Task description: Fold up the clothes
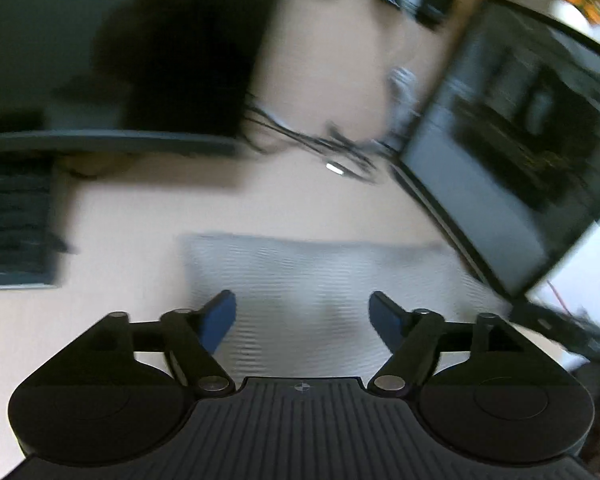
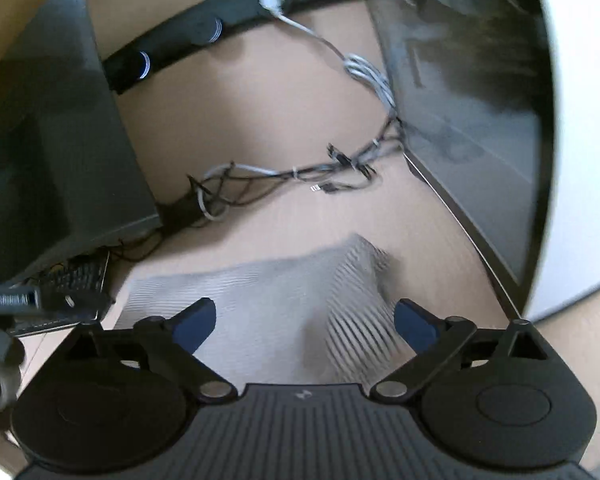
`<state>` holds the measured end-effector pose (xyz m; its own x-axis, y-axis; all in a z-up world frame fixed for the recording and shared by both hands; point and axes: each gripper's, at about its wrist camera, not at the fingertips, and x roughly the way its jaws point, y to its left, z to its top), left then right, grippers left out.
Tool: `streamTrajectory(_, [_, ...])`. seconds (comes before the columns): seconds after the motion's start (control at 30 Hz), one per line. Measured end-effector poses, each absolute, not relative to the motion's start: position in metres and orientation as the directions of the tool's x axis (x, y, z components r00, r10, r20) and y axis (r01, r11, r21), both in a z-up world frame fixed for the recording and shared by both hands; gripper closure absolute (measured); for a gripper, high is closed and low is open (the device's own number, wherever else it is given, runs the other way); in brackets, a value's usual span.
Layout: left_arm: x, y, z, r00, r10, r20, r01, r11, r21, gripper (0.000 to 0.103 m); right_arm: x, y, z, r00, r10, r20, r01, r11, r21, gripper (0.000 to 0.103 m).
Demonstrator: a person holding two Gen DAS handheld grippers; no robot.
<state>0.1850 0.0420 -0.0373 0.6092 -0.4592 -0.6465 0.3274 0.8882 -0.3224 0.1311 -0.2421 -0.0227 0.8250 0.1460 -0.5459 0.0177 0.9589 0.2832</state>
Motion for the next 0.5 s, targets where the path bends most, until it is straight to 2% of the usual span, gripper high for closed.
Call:
streamTrajectory(0.03, [0.185,0.033,-0.044,0.583,-0.471,-0.662,0.345,0.881,-0.323,0.020,0.134,-0.237,-0.022,0.828,0.134,-0.545,0.012,0.966,0.257,0.007])
streamTrajectory(0.17, [0.187,0.028,-0.059,0.550,-0.434,-0.713,0.327,0.898,-0.295,0.020,0.133,-0.227,-0.017,0.859,-0.033,-0.511,0.035,0.999,-0.005,0.009])
streamTrajectory(0.2, [0.188,0.035,-0.059,0.558,-0.429,-0.710,0.309,0.902,-0.301,0.020,0.133,-0.233,-0.016,0.856,-0.033,-0.516,0.029,0.999,-0.015,0.012])
streamTrajectory(0.27, [0.189,0.052,-0.057,0.577,-0.415,-0.703,0.269,0.910,-0.317,0.021,0.136,-0.245,-0.017,0.840,-0.017,-0.543,0.016,1.000,-0.006,0.024])
streamTrajectory(0.4, [0.195,0.079,-0.059,0.603,-0.345,-0.719,0.168,0.936,-0.308,0.022,0.145,-0.253,-0.040,0.773,0.040,-0.633,-0.008,0.999,0.053,0.026])
streamTrajectory(0.5, [0.199,0.078,-0.068,0.578,-0.333,-0.746,0.161,0.942,-0.295,0.022,0.154,-0.239,-0.060,0.738,0.060,-0.672,-0.040,0.998,0.045,0.027])
